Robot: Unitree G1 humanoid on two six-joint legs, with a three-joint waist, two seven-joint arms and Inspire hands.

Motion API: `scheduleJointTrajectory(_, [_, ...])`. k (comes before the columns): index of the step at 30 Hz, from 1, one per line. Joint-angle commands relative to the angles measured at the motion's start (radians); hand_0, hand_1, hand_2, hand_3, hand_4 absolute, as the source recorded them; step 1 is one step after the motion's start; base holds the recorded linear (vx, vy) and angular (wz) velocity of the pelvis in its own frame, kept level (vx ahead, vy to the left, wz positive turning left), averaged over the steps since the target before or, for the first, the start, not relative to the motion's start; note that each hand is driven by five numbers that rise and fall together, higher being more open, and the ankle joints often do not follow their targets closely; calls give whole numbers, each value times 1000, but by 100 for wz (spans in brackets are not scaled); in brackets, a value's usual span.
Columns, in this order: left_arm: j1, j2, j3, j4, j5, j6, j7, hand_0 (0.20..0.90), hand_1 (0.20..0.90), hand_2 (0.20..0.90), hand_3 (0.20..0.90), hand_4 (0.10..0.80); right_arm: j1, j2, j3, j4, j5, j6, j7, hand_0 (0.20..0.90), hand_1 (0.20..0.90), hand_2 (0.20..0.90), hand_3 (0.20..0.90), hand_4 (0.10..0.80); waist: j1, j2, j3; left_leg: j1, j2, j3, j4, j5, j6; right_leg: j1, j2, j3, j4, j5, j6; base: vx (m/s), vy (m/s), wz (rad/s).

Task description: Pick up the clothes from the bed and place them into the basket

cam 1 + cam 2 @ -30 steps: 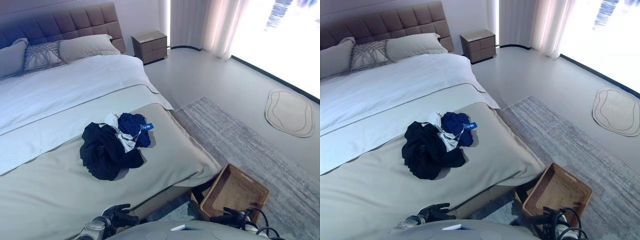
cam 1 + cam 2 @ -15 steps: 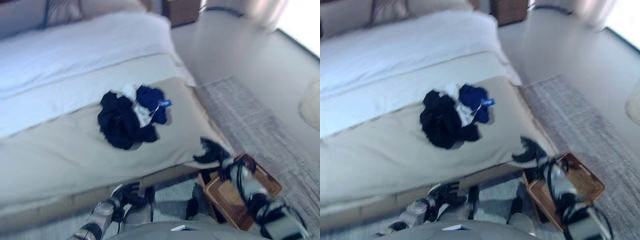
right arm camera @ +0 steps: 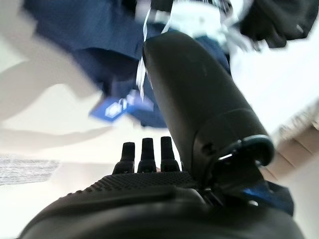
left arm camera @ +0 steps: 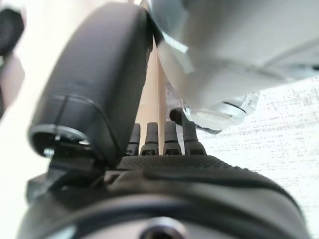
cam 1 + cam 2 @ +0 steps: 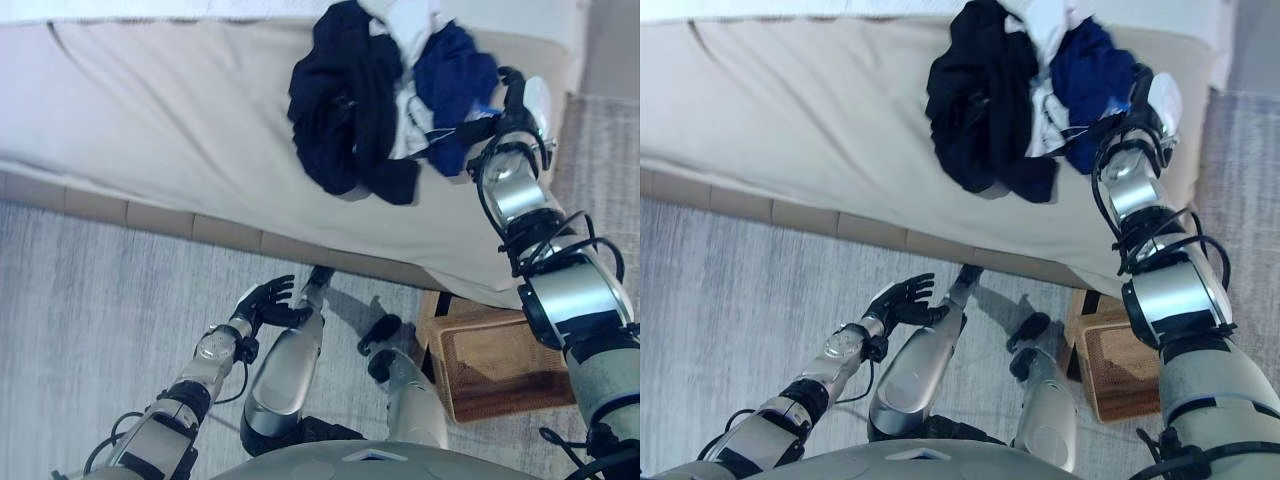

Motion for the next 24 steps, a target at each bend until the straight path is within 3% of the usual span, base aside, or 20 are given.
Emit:
scheduleJointTrajectory(1, [194,94,-3,80,-16,1,12,900,900,900,900,800,-56,-95,33,-43,4,19,-134,900,900,900,900,800,21,5,0,-8,-35,119,76,-166,114,-67,3,34,103,21,-14,-6,130,15])
scheduleJointTrajectory(11, [237,99,20,48,-111,-36,-27,900,900,900,900,800,-161,-147,72,48,121,133,-94,900,900,900,900,800,37,19,1,-175,-32,115,160,-161,112,-227,-1,25,229,-31,-26,13,62,1])
scheduleJointTrajectory(13, [250,101,25,19,-132,-34,-29,900,900,900,900,800,-185,-171,93,91,159,176,-31,702,702,702,669,569,42,21,1,-225,-26,111,185,-158,111,-271,3,29,261,-46,-29,13,4,2])
scheduleJointTrajectory(14, [256,102,27,11,-135,-32,-29,900,900,900,900,800,-193,-179,100,102,162,172,-42,300,300,300,200,100,44,21,1,-243,-25,107,197,-159,112,-288,5,32,275,-50,-30,0,0,0])
scheduleJointTrajectory(19, [288,103,30,5,-131,-48,-22,900,900,900,900,800,-220,-196,119,46,93,97,-136,300,300,300,200,100,35,7,1,-256,-16,104,219,-167,112,-292,24,54,269,-52,-25,-2,-4,-1])
scheduleJointTrajectory(24, [320,126,84,-14,-135,-45,-20,900,900,900,900,800,-195,-236,116,-200,39,19,-159,300,300,300,200,100,17,-33,1,-166,-2,115,188,-179,107,-173,43,63,158,-11,-15,-12,-53,-22])
